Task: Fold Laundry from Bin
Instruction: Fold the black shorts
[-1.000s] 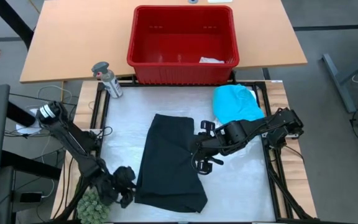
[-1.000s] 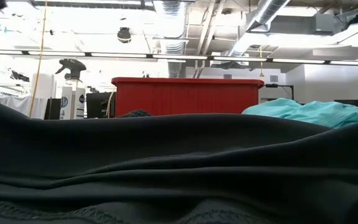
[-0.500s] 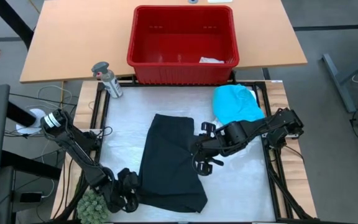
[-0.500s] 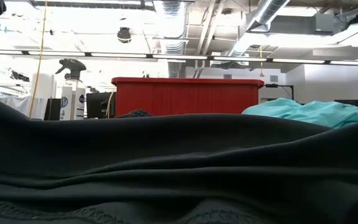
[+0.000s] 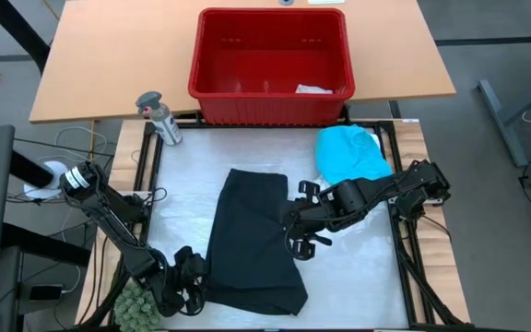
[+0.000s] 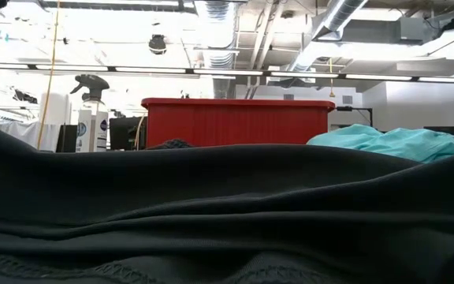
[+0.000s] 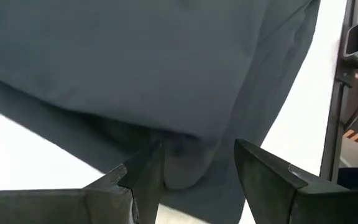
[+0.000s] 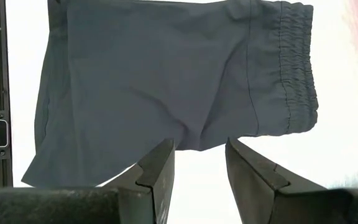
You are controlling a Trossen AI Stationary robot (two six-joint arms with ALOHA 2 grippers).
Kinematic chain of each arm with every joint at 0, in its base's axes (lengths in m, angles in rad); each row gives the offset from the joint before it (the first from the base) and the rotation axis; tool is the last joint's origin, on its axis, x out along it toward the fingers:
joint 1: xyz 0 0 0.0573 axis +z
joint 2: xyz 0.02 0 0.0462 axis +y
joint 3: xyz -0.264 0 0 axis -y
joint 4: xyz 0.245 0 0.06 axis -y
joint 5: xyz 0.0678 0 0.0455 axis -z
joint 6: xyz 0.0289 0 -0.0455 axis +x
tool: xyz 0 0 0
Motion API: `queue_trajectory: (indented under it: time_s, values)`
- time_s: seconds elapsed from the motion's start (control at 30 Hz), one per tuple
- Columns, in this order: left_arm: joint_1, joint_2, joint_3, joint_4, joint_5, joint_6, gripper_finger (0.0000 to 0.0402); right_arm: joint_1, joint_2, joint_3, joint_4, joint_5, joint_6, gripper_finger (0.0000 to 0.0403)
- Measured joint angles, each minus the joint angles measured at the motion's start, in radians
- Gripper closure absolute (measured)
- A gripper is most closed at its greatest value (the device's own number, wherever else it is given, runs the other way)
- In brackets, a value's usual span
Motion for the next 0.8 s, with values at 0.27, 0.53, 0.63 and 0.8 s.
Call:
queue_trajectory:
  time_s: [0.27, 0.53, 0.63, 0.8]
  values:
    - [0.000, 0.001, 0.000, 0.012, -0.013, 0.010, 0.0219, 0.000, 0.000, 0.000, -0.013, 0.000, -0.001, 0.0237]
    - [-0.003, 0.010, -0.012, 0.041, -0.021, -0.009, 0.0219, 0.000, 0.000, 0.000, -0.028, 0.001, -0.001, 0.0237]
    - [-0.003, 0.010, -0.040, 0.076, -0.021, -0.011, 0.0219, 0.000, 0.000, 0.000, -0.030, 0.001, -0.002, 0.0237]
    - [-0.001, 0.010, -0.048, 0.093, -0.022, -0.026, 0.0236, 0.000, 0.000, 0.000, -0.030, 0.001, -0.002, 0.0237]
